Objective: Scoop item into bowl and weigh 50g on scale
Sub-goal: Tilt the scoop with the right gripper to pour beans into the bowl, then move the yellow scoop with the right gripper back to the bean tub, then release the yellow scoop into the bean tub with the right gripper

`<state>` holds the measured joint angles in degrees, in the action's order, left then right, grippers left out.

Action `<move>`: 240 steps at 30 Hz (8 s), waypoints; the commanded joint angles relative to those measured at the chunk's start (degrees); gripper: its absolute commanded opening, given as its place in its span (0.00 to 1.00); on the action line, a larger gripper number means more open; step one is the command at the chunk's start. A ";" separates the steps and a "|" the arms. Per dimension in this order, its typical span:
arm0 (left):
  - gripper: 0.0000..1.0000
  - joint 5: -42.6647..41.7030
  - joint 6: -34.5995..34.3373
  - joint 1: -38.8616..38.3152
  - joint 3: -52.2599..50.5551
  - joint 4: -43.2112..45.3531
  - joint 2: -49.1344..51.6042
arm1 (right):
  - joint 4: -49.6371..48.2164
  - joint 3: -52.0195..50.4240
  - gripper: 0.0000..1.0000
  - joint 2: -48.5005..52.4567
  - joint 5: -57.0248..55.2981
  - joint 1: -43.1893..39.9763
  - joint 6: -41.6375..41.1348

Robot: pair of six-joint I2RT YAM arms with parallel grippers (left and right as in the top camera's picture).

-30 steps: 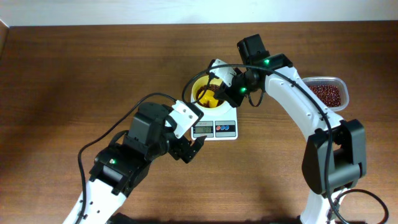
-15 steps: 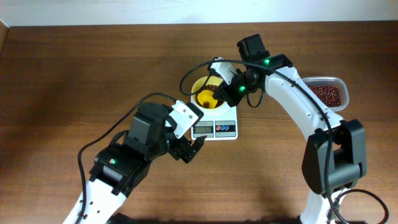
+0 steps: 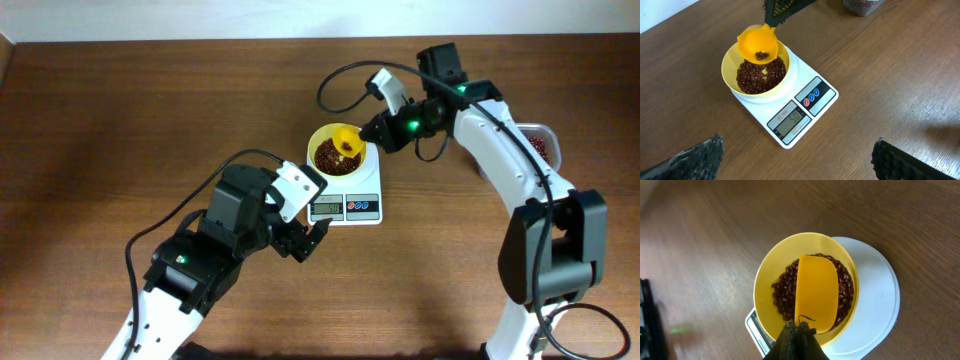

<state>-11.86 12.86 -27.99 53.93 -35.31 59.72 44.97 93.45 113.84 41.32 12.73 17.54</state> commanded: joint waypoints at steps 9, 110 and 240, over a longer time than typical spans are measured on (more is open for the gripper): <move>0.99 -0.83 0.28 0.31 -0.39 0.09 -0.55 | 0.00 0.44 0.04 0.15 3.34 -0.44 -0.50; 0.99 -0.83 0.28 0.31 -0.39 0.09 -0.55 | 14.03 9.66 0.04 -4.55 9.27 -1.99 16.00; 0.99 -0.83 0.28 0.31 -0.39 0.09 -0.55 | 52.13 31.36 0.99 -4.74 -45.00 -25.94 -14.53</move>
<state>-11.86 12.86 -27.99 53.82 -35.31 59.72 96.99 123.81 110.04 -3.01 -13.45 3.03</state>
